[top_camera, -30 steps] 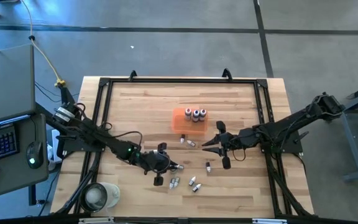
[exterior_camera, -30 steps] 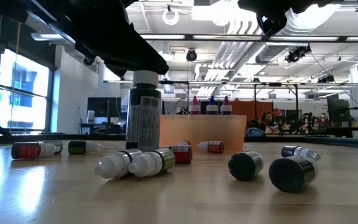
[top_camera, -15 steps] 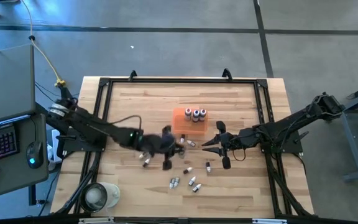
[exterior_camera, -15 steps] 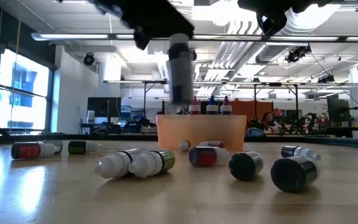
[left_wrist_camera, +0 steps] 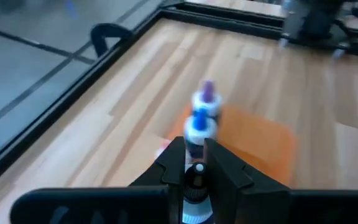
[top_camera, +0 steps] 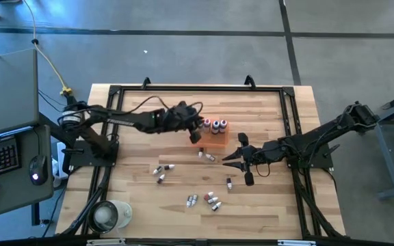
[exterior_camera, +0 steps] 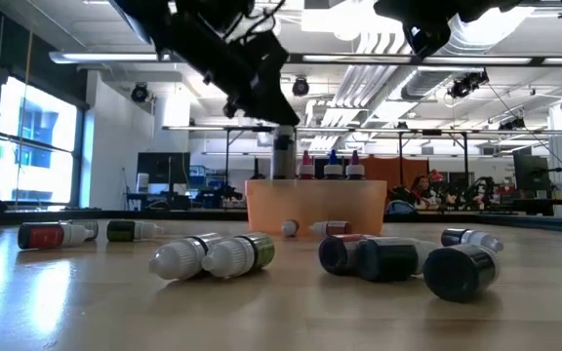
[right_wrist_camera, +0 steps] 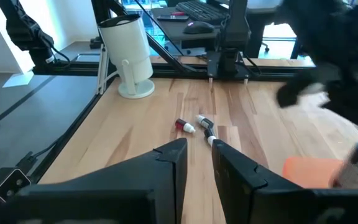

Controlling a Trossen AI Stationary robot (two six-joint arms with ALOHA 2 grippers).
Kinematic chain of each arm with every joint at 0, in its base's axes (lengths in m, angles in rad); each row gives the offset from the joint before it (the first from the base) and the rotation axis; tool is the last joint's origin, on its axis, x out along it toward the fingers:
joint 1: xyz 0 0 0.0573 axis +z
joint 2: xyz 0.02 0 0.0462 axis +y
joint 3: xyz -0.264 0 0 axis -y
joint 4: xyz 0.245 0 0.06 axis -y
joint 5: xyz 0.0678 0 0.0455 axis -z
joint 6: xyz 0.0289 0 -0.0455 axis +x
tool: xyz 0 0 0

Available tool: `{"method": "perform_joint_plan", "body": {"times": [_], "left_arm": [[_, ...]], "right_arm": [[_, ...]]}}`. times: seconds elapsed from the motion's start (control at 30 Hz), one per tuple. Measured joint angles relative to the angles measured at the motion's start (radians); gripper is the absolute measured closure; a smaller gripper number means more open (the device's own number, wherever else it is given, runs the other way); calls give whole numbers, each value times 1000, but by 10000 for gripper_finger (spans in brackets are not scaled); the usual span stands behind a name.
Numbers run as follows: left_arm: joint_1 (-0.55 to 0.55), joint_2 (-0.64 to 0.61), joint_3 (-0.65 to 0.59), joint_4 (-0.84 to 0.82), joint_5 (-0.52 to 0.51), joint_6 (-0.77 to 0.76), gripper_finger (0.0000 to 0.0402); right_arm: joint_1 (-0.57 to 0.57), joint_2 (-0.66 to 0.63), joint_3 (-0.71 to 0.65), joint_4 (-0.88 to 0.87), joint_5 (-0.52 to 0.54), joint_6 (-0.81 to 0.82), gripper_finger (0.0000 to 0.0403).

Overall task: Pick & Place food coloring
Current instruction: Put the large black food coloring bottle into the orange bin

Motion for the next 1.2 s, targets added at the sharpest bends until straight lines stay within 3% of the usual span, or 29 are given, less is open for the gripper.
{"method": "perform_joint_plan", "body": {"times": [0.2,0.67,1.0,1.2], "left_arm": [[63,62,0,12,66,-48,366],[67,157,2,66,-41,-42,353],[67,158,1,49,-47,-43,317],[67,158,1,47,-27,-50,292]], "right_arm": [[0,0,0,0,0,0,334],[0,0,0,-10,1,-1,334],[0,0,0,-66,151,-112,334],[0,0,0,-67,149,-114,334]]}}
